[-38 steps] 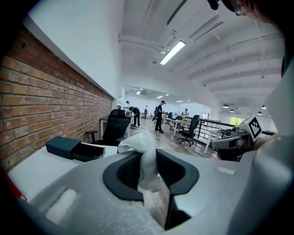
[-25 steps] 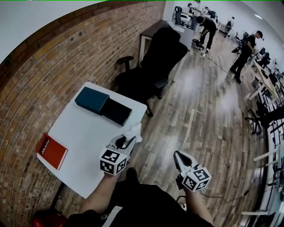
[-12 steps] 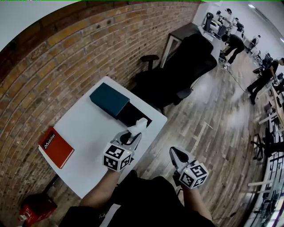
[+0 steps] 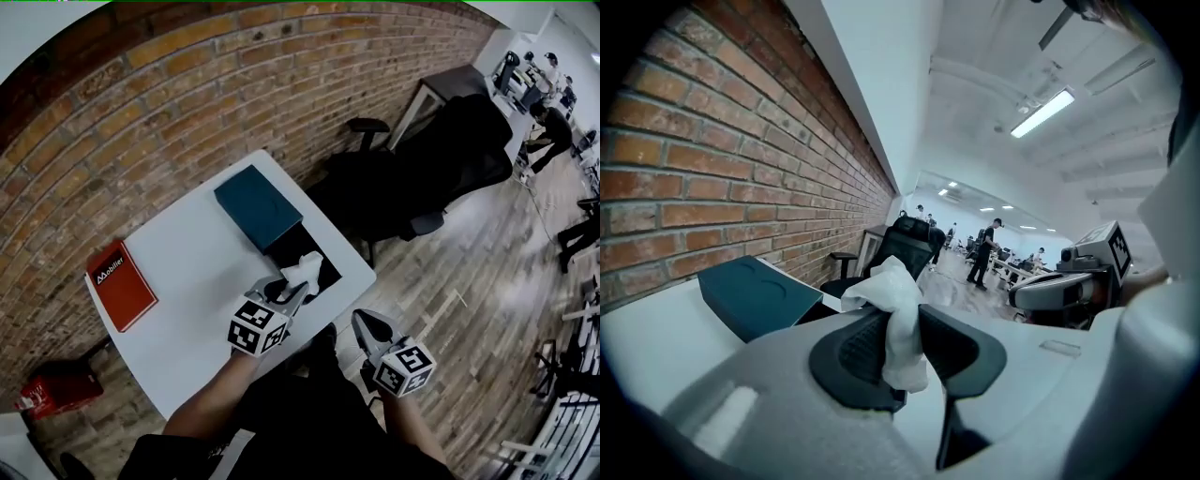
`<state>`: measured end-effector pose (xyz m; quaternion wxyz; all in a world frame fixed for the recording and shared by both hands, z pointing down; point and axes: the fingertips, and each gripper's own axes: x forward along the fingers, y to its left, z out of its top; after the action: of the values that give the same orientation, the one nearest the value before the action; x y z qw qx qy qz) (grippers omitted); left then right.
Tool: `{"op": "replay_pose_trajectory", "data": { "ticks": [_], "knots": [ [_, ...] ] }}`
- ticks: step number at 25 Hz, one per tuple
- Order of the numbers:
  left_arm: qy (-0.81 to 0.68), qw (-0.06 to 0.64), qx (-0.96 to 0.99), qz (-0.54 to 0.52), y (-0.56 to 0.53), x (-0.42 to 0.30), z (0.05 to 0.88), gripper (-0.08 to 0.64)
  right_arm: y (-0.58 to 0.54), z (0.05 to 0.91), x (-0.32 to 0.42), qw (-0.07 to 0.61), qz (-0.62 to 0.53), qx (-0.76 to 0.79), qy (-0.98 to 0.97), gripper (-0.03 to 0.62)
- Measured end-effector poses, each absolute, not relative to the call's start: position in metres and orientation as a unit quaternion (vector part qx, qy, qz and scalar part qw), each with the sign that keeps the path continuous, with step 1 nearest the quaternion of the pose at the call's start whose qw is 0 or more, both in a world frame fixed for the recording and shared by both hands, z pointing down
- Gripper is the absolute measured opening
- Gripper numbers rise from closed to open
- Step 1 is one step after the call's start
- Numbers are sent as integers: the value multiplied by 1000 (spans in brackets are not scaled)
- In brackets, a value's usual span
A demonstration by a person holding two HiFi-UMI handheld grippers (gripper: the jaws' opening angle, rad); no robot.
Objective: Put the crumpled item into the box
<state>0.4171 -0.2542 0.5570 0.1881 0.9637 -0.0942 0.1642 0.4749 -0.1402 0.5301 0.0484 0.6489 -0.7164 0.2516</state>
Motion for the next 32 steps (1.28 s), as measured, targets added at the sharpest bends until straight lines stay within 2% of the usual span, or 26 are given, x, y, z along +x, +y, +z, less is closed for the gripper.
{"op": "replay_pose_trajectory", "data": {
  "ticks": [13,21,32],
  "knots": [
    [-198,222,929,219,-286,485,600,94,-224,557,559,67,283,528,-798,0],
    [-266,265,898,230,-305,490,626,94,-250,562,579,68,291,474,-828,0],
    [-299,290,855,308,-311,494,680,95,-255,572,627,58,313,472,-822,0]
  ]
}}
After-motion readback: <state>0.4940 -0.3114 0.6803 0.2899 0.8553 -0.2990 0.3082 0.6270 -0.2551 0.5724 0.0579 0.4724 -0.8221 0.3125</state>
